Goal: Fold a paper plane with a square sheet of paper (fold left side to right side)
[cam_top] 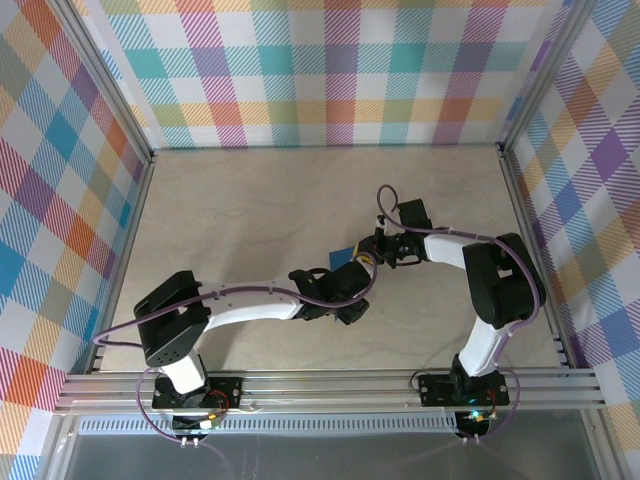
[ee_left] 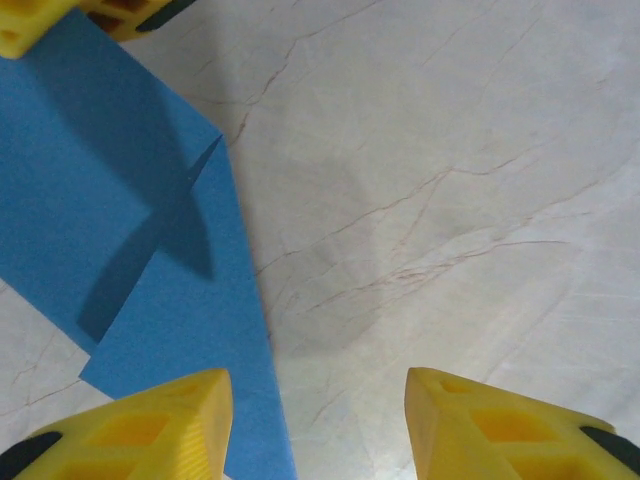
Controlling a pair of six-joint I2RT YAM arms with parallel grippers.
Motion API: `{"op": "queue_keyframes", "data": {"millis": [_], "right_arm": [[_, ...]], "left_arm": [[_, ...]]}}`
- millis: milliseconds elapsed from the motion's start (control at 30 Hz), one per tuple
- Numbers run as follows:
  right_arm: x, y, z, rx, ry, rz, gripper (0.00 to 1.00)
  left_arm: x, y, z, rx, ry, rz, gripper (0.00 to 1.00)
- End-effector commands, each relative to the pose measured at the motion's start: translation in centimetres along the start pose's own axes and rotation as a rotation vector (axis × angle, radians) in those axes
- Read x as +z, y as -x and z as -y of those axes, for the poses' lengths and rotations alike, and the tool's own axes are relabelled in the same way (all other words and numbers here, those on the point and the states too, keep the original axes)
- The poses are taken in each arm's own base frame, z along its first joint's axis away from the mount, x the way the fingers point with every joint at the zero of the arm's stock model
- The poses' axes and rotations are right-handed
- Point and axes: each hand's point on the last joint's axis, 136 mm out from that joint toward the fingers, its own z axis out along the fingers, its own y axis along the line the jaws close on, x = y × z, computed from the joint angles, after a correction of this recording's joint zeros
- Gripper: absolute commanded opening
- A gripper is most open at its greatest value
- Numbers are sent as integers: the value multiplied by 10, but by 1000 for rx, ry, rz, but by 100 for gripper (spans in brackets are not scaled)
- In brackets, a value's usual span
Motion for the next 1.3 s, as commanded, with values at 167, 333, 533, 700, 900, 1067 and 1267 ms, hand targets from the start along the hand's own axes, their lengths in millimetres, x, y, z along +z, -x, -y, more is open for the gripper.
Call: {"op": "queue_keyframes", "data": {"millis": [167, 333, 533, 700, 900, 1067, 1267], "right_arm": [[0, 3, -9, 8, 17, 1, 4], [4, 2, -8, 26, 21, -6, 4], [9, -1, -6, 37, 18, -17, 4], [12, -3, -5, 41, 8, -24, 5], [14, -4, -3, 44, 0, -26, 5], [14, -5, -4, 41, 2, -29, 6], [14, -5, -2, 40, -3, -26, 8]], "left_arm": [[19, -7, -12, 28, 130, -89, 52], [27, -7, -19, 28, 186, -102, 52], [32, -9, -26, 36, 237, -120, 52], [34, -8, -26, 29, 245, -115, 49], [36, -10, -24, 22, 228, -121, 35], [37, -14, -27, 19, 244, -128, 27], [37, -17, -28, 12, 249, -129, 21]]}}
